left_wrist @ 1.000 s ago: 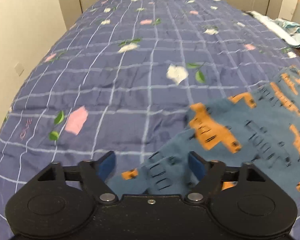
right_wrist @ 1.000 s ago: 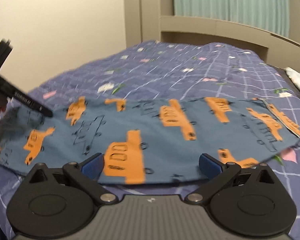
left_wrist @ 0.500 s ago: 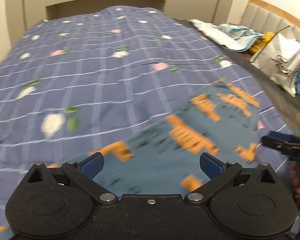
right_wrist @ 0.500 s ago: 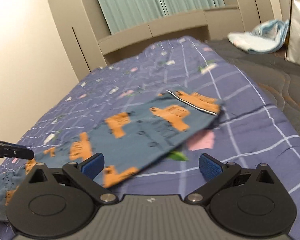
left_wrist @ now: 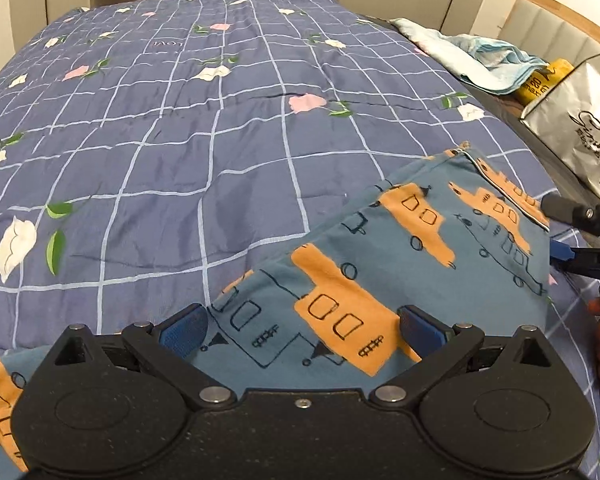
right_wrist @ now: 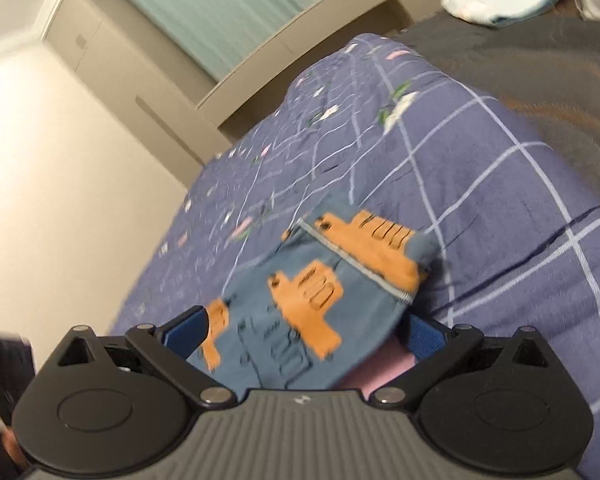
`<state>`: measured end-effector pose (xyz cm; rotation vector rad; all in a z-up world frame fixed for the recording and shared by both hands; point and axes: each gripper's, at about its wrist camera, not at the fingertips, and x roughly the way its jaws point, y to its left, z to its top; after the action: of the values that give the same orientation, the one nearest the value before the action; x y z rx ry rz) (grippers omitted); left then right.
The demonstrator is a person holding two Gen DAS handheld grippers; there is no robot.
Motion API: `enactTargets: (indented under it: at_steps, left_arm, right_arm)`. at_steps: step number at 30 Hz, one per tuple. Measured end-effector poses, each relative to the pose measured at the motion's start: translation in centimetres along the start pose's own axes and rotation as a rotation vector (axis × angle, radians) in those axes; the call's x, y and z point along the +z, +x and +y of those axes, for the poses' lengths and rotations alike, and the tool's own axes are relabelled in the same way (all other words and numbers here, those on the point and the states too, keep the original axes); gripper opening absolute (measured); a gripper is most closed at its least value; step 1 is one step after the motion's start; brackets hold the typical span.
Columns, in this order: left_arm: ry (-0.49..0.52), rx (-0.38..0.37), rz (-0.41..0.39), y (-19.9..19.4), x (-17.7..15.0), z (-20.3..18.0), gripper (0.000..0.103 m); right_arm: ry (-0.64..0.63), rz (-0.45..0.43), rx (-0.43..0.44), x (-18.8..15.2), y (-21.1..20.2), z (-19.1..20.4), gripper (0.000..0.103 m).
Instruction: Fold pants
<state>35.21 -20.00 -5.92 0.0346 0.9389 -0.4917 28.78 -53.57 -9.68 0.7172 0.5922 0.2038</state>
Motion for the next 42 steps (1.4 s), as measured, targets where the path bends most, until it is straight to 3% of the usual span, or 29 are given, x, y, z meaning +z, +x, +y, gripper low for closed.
enactTargets:
  at_steps: [5,6,9,11,13,16,19,24,28,33,35,38,42]
  left_arm:
    - [-0.035,0.007,-0.023,-0.4,0.5,0.0,0.102]
    - [-0.061,-0.007,-0.034,-0.7,0.6,0.1,0.102]
    - [-0.135,-0.074,-0.078,-1.6,1.2,0.4,0.102]
    - [-0.157,-0.105,-0.104,-2.1,1.8,0.2,0.102]
    - [-0.172,-0.135,-0.121,-2.4,2.4,-0.1,0.102]
    - [-0.21,-0.191,-0.119,-2.3,3.1,-0.4,0.102]
    - [-0.294,-0.306,-0.111,-1.9,3.8,-0.4,0.102]
    - [-0.465,-0.507,-0.086,-0.7,5.2,-0.3,0.102]
    - [-0.463,-0.564,-0.049,0.1,6.0,-1.3,0.102]
    - [-0.463,-0.586,0.028,1.4,5.1,-1.7,0.102]
    - [-0.474,-0.586,0.046,1.9,4.4,-1.3,0.097]
    - [-0.495,-0.554,0.06,2.5,3.4,-0.8,0.081]
    - [-0.514,-0.508,0.053,2.8,2.5,-0.2,0.048]
  right_arm:
    - [0.052,-0.073,0.014,0.0,0.2,-0.7,0.103]
    - [0.054,-0.083,0.004,0.0,0.2,-0.6,0.099]
    - [0.065,-0.124,-0.054,-0.1,0.1,-0.5,0.077]
    - [0.086,-0.145,-0.074,-0.1,-0.1,-0.8,0.058]
    - [0.092,-0.156,-0.104,-0.1,-0.2,-1.0,0.032]
    - [0.055,-0.182,-0.127,-0.1,-0.6,-0.5,0.017]
    - [-0.081,-0.186,-0.171,-0.2,-0.6,1.6,0.013]
    - [-0.46,-0.189,-0.248,-2.0,-0.3,7.3,0.013]
    - [-0.816,-0.178,-0.306,-5.4,0.2,12.2,0.013]
    - [-1.17,-0.156,-0.347,-10.6,1.4,16.5,0.012]
    - [-1.275,-0.131,-0.339,-12.4,1.7,17.4,0.012]
    - [-1.35,-0.084,-0.327,-14.7,2.3,17.9,0.012]
    - [-1.328,-0.05,-0.312,-15.4,3.0,17.6,0.012]
